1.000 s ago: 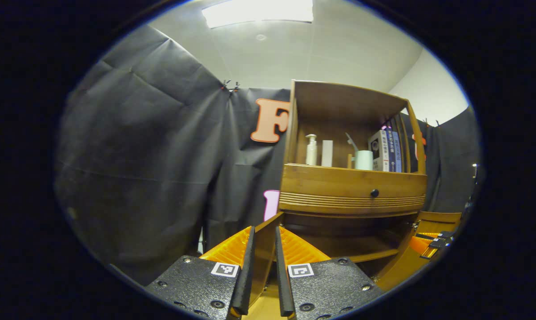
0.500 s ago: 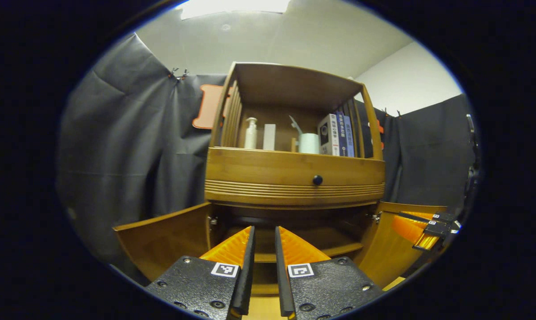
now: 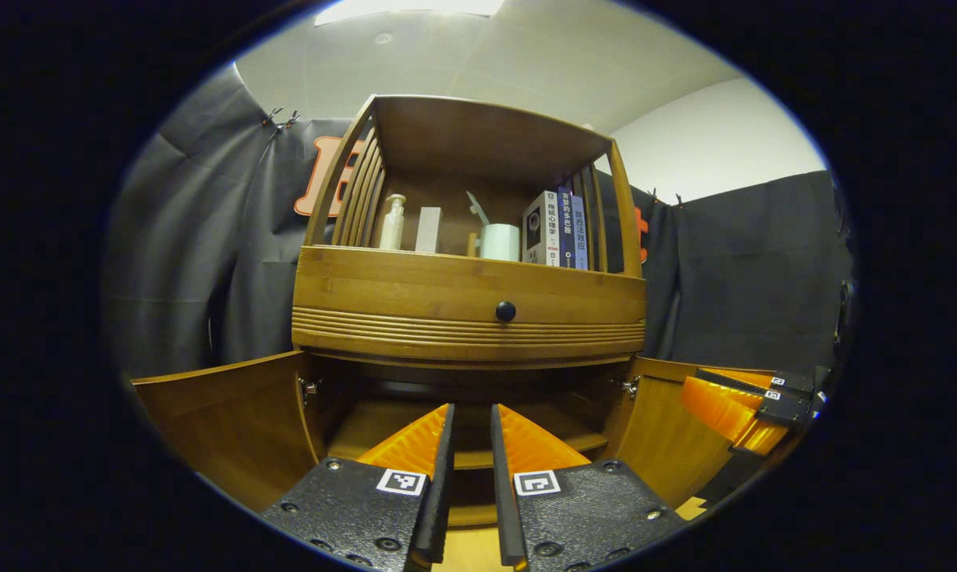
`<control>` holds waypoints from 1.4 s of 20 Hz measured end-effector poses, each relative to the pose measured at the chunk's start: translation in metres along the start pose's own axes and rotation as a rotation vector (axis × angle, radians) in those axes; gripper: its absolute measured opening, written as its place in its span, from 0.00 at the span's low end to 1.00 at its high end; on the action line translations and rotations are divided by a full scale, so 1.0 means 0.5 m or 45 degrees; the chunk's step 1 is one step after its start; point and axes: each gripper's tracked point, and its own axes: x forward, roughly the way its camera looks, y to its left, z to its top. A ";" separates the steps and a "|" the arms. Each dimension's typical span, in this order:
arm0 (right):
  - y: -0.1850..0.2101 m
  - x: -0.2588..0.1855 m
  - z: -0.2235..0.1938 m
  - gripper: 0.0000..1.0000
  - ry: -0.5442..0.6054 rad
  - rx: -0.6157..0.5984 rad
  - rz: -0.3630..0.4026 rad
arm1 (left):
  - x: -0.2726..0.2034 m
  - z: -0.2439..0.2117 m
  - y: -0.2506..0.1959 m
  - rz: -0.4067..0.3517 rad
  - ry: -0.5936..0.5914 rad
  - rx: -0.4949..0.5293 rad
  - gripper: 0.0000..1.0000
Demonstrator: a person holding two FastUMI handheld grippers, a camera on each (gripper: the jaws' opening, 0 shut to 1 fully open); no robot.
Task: Open the right door of the double-door shoe cabinet with the right hand, and open the left door with the left hand.
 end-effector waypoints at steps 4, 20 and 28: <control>0.000 0.002 0.003 0.16 -0.011 0.016 0.002 | -0.001 -0.007 -0.005 0.006 0.010 0.000 0.27; 0.030 0.002 -0.003 1.00 -0.003 0.047 0.039 | -0.015 0.011 0.038 0.110 -0.032 -0.015 0.95; 0.039 -0.006 -0.009 0.98 0.007 0.037 0.028 | -0.016 0.007 0.040 0.086 -0.023 -0.004 0.92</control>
